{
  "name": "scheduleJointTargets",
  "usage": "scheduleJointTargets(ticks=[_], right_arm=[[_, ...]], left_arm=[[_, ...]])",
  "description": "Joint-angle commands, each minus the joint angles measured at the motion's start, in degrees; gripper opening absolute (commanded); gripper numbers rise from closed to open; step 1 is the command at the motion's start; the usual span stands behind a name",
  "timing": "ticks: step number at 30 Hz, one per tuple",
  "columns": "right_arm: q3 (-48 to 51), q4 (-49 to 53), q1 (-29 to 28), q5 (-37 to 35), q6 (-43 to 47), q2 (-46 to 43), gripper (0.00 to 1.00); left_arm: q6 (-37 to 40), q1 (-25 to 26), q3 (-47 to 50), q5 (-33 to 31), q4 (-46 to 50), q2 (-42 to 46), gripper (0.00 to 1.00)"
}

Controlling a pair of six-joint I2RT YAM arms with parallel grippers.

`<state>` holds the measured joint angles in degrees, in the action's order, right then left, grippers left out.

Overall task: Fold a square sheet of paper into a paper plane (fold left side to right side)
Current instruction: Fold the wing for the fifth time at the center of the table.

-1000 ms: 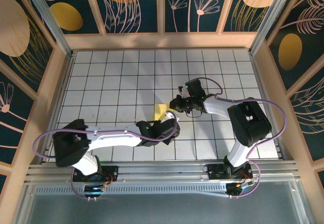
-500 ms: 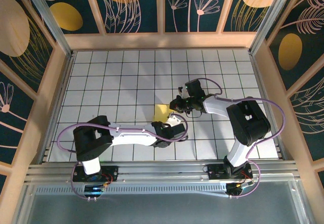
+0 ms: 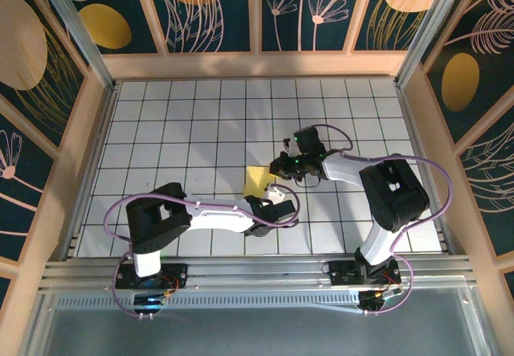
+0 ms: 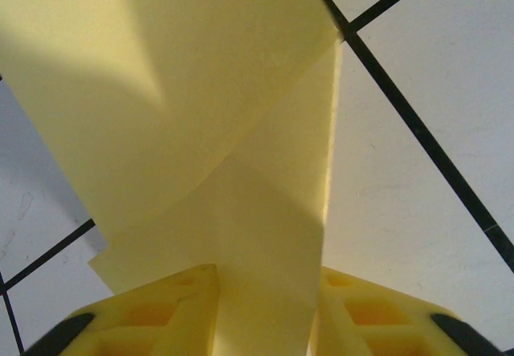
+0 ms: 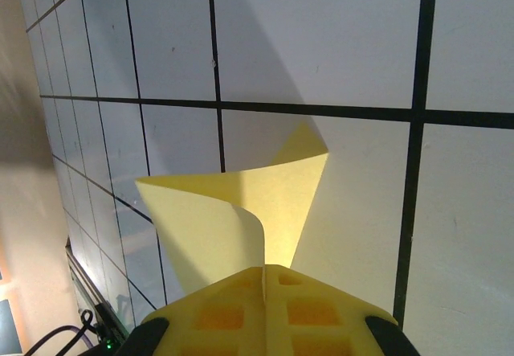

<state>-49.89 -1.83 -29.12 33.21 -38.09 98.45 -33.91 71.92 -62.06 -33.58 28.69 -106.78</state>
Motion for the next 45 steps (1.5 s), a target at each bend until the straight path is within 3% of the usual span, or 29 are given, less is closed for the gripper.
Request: scheduleJointTargets(ticks=[1, 10, 17, 22, 30, 35, 45], right_arm=[[-1.2, 1.4, 0.3, -1.0, -0.3, 1.1, 0.00], [-1.3, 3.6, 0.5, -3.7, 0.9, 1.0, 0.00], [0.5, 6.9, 4.0, -9.8, 3.1, -5.0, 0.31], [3.0, 10.6, 9.2, -13.5, 6.0, -11.5, 0.43], [8.3, 13.2, 16.1, -13.4, 9.9, -18.9, 0.44], [11.9, 10.5, 16.3, -10.5, 10.7, -21.0, 0.44], [17.9, 2.0, 15.6, -3.4, 9.2, -23.5, 0.44]], left_arm=[[-0.8, 0.2, -0.7, -1.1, 1.1, -1.0, 0.29], [-0.8, 0.2, -0.4, -0.5, 0.3, -0.7, 0.13], [-0.8, 0.2, 0.8, 0.4, -1.0, 1.5, 0.03], [0.2, -0.1, 1.5, 3.7, -3.6, 2.7, 0.00], [1.9, -3.7, 5.1, 14.5, -10.7, 7.2, 0.00], [1.9, -8.5, 11.1, 26.7, -19.5, 12.5, 0.00], [-2.8, -13.7, 15.6, 39.6, -28.5, 12.7, 0.00]])
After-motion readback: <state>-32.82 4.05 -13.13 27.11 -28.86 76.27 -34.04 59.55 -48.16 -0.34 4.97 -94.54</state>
